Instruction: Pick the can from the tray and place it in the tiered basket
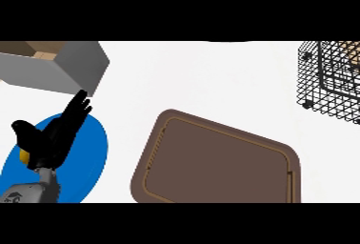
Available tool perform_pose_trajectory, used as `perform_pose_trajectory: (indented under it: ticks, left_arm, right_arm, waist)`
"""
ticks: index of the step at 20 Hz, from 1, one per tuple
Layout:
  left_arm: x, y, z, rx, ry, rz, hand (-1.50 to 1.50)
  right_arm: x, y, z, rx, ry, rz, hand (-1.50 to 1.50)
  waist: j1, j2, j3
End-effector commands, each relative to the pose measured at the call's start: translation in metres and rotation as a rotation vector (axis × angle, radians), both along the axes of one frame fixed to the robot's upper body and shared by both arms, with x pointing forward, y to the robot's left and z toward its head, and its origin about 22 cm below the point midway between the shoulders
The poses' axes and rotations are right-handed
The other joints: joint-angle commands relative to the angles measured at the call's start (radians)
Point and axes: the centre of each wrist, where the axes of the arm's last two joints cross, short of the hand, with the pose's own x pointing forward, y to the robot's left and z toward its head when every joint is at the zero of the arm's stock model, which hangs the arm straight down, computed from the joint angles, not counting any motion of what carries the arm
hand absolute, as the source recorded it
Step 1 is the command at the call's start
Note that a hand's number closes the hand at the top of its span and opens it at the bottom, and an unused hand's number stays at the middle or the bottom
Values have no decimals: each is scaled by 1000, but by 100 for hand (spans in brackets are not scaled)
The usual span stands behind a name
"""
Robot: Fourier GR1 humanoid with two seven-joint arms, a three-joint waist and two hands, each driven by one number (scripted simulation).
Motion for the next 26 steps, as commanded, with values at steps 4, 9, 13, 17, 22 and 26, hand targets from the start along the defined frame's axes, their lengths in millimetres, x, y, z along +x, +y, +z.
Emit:
perform_pose_trajectory:
  ticks: [4,9,13,17,22,26]
  left_arm:
    - [1,-2,10,-3,-10,-9,0]
    - [-11,-7,-11,-9,-7,-2,0]
    - [-4,1,-9,3,-10,2,0]
    - [0,5,-6,14,0,-6,0]
    - [-2,7,-5,6,-14,6,0]
    - [7,-2,9,-31,-2,-1,0]
  right_arm:
    - [28,17,-21,-23,74,-8,150]
    - [50,40,-43,-50,27,-22,150]
    - [54,41,-51,-42,18,-62,150]
    - [57,40,-57,-71,-34,-63,150]
    - [72,58,-74,96,-127,-95,150]
    - [86,81,-84,61,-121,-74,-150]
  waist:
    - [-6,-1,0]
    - [-3,-1,0]
    - [-8,-1,0]
    - [-2,3,1]
    - [-2,3,0]
    - [2,4,1]
